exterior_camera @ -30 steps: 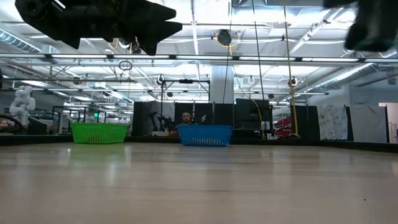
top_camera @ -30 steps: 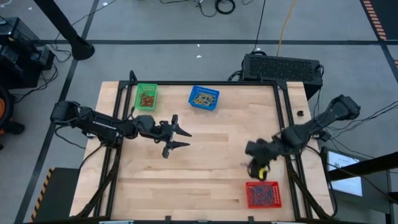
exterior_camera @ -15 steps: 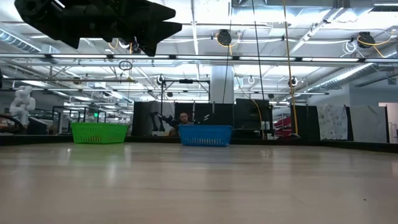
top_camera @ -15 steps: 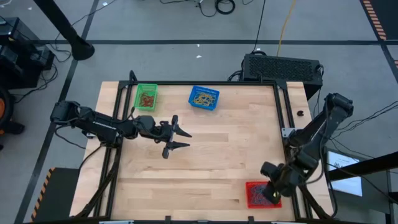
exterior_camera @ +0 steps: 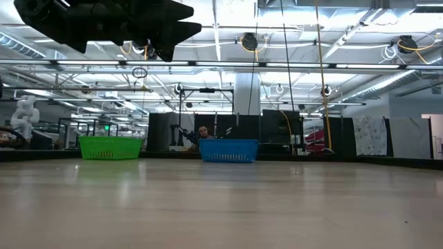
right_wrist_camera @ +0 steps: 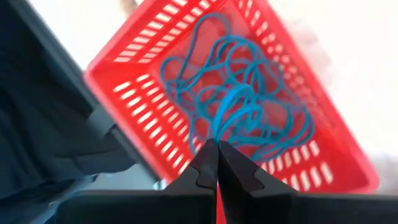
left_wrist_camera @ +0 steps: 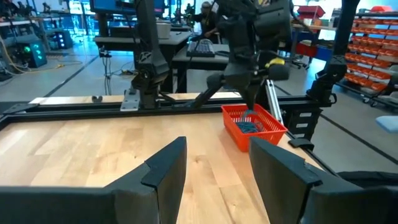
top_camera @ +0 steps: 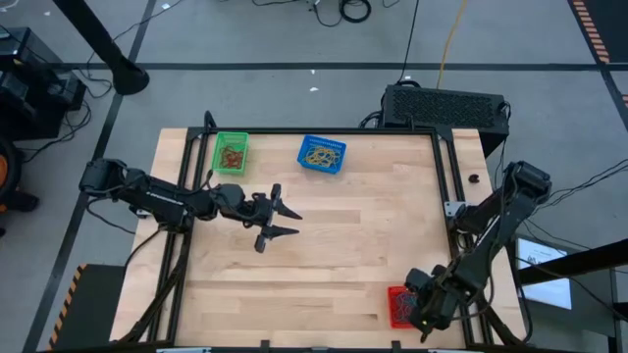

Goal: Sort rubber bands into baskets
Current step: Put the blue rubber band into the red bin, then return to Home Position

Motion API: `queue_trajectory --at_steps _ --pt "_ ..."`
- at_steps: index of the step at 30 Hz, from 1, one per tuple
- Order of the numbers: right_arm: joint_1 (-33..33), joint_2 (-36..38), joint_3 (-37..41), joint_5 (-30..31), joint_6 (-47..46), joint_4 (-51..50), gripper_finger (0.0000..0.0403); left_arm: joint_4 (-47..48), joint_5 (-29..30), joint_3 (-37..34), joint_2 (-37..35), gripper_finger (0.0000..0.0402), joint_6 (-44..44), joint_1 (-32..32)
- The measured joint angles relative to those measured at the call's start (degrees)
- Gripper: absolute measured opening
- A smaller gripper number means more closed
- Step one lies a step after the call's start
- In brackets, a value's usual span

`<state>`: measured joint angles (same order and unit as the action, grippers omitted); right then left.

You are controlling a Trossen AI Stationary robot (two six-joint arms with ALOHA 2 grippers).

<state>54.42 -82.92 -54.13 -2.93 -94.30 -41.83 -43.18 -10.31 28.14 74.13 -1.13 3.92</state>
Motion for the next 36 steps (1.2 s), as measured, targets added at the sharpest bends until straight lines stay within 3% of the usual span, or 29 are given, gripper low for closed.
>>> queue_trajectory --at_steps 11,22,27,31,36 --pt "-2.6 -4.0 0.0 -0.2 5.8 -0.4 0.0007 0.6 0.0 0.0 0.0 0.0182 -0.1 0.0" --pt "-2.9 -0.8 0.0 -0.7 7.0 -1.1 0.0078 2.0 0.0 0.0 0.0 0.0182 0.0 0.0" --pt "-4.0 2.8 0.0 -1.4 8.5 -1.1 0.0093 2.4 1.0 0.0 0.0 0.0182 -0.1 0.0" --pt "-6.1 5.8 0.0 3.8 12.0 -0.3 0.0093 5.9 1.2 0.0 0.0 0.0182 -3.3 0.6" --pt "-10.0 8.4 0.0 17.6 24.8 1.3 0.0093 8.1 2.2 0.0 -1.5 0.0182 -4.4 1.5"
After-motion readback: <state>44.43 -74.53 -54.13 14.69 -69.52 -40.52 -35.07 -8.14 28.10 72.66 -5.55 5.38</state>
